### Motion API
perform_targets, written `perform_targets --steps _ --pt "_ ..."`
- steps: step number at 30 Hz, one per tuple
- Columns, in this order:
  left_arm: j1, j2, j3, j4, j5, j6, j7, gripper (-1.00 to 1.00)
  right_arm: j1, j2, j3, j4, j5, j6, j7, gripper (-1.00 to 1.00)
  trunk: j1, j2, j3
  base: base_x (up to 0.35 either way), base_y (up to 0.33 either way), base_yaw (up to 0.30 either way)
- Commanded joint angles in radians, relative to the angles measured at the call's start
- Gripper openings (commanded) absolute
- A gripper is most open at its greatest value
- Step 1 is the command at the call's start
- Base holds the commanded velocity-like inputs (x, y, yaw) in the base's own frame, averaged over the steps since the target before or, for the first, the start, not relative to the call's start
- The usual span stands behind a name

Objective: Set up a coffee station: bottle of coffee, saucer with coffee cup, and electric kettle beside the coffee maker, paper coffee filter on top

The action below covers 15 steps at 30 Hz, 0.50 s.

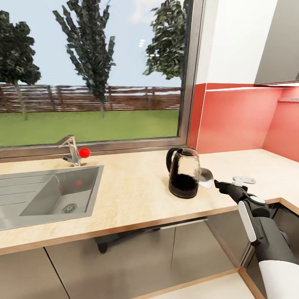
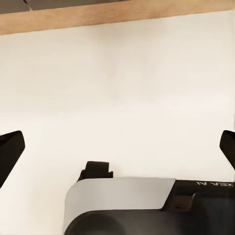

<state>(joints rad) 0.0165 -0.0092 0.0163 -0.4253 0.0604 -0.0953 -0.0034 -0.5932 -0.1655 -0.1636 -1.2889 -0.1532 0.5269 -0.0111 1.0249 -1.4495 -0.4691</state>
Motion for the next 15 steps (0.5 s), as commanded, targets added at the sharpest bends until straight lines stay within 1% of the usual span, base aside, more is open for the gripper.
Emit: perform_targets --steps 1,2,5,11,12,15 --pt "0.000 0.000 0.001 -0.001 0.007 -0.001 0.000 1.00 0.000 0.000 -0.001 -0.001 -0.008 0.005 -0.001 1.00 0.000 0.000 -0.001 0.024 -0.001 0.000" --pt "0.000 0.000 0.002 -0.001 0.025 -0.001 -0.001 1.00 0.000 0.000 -0.001 -0.001 -0.009 0.005 -0.001 1.00 0.000 0.000 -0.001 0.016 0.000 0.000" --pt "0.000 0.000 0.002 0.000 0.048 -0.001 -0.001 1.00 0.000 0.000 0.001 -0.001 -0.009 0.005 -0.001 1.00 0.000 0.000 -0.001 0.008 0.000 0.000" --pt "0.000 0.001 0.002 0.010 0.056 -0.002 -0.001 1.00 0.000 0.000 0.000 -0.001 -0.008 0.005 -0.001 1.00 0.000 0.000 -0.001 0.002 0.000 0.000" --pt "0.000 0.000 0.001 0.041 0.058 -0.013 -0.001 1.00 0.000 0.000 -0.001 -0.001 -0.008 0.005 -0.001 1.00 0.000 0.000 -0.001 0.000 0.000 0.000" --pt "0.000 0.000 0.001 0.052 0.059 -0.037 0.000 1.00 0.000 0.000 -0.001 -0.001 -0.008 0.005 -0.001 1.00 0.000 0.000 -0.001 0.000 0.000 0.000"
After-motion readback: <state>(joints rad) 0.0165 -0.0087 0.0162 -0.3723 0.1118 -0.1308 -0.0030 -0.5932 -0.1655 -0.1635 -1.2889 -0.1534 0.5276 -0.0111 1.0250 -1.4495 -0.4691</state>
